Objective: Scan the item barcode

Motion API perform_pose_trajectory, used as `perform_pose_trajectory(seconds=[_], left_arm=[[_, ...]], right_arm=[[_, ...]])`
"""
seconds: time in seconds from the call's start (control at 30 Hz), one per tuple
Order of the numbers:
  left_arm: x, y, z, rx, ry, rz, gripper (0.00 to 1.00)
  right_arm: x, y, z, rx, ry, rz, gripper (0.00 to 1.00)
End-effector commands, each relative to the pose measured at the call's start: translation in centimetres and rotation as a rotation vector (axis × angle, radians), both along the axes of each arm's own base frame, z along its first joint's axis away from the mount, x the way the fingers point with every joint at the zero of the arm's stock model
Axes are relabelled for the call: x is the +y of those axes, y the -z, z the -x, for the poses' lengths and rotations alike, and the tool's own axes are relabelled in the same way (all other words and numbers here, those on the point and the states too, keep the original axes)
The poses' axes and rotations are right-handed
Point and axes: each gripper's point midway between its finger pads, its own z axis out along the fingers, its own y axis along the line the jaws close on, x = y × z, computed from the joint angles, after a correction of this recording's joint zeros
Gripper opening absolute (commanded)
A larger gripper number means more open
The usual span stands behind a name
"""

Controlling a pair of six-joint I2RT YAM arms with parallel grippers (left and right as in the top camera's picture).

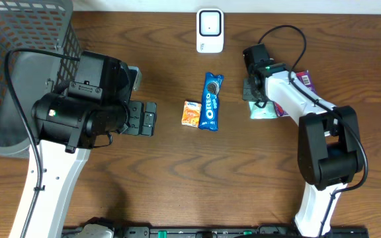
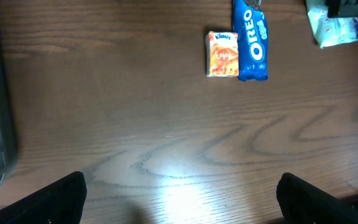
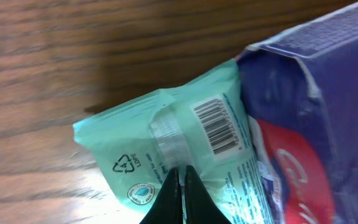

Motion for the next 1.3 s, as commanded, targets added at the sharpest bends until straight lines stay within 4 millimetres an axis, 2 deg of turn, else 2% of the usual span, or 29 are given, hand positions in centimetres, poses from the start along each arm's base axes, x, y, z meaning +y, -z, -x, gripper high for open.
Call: perform_pose_trajectory(seconds=[0.0, 0.2, 0.23, 0.3, 0.37, 0.4, 0.43, 0.57, 0.7, 0.87, 1.03, 1.2, 1.27], left_arm=[[0.3, -0.2, -0.2, -0.005, -0.011, -0.010, 0.98], [0.3, -0.2, -0.2, -0.005, -0.011, -0.010, 0.98], [0.3, -0.2, -0.2, -0.005, -0.011, -0.010, 0.98], [0.3, -0.2, -0.2, -0.005, -0.011, -0.010, 0.98], [0.3, -0.2, -0.2, -0.005, -0.011, -0.010, 0.98], [0.3, -0.2, -0.2, -0.005, -0.011, -0.010, 0.98], [0.3, -0.2, -0.2, -0.005, -0.011, -0.010, 0.98], [0.3, -0.2, -0.2, -0.005, -0.011, -0.010, 0.98], [0.3, -0.2, -0.2, -0.005, -0.011, -0.010, 0.98], [0.3, -0.2, -0.2, -0.005, -0.011, -0.010, 0.98], [0.3, -0.2, -0.2, -0.005, -0.011, -0.010, 0.98], [0.3, -0.2, -0.2, -0.005, -0.011, -0.010, 0.98], [0.3, -0.2, -0.2, -0.005, -0.011, -0.010, 0.98]], right_arm=[[-1.1, -1.2, -0.2, -0.021, 0.002, 0.023, 0.01], [0.9, -3.7, -0.8, -0.065, -0.032, -0.083, 0.01], [1.5, -4.0, -0.8, -0.067, -0.044, -0.116, 0.05], [3.0, -4.2, -0.6, -0.059, -0.073, -0.192, 0.20], [5.1, -4.3, -0.3, -0.039, -0.112, -0.306, 0.47], [6.2, -4.5, -0.1, -0.030, -0.132, -0.364, 0.54], [7.2, -4.7, 0.0, -0.023, -0.146, -0.423, 0.60], [10.4, -5.5, 0.4, -0.017, -0.207, -0.565, 0.72], [12.2, -5.4, 0.7, -0.021, -0.211, -0.569, 0.76], [13.6, -4.2, 1.4, -0.025, -0.144, -0.568, 0.82], [14.0, -2.1, 1.7, -0.023, -0.064, -0.606, 0.76], [13.6, 0.1, 2.5, 0.007, -0.052, -0.610, 0.73], [14.2, 0.5, 2.7, 0.013, -0.071, -0.649, 0.70]])
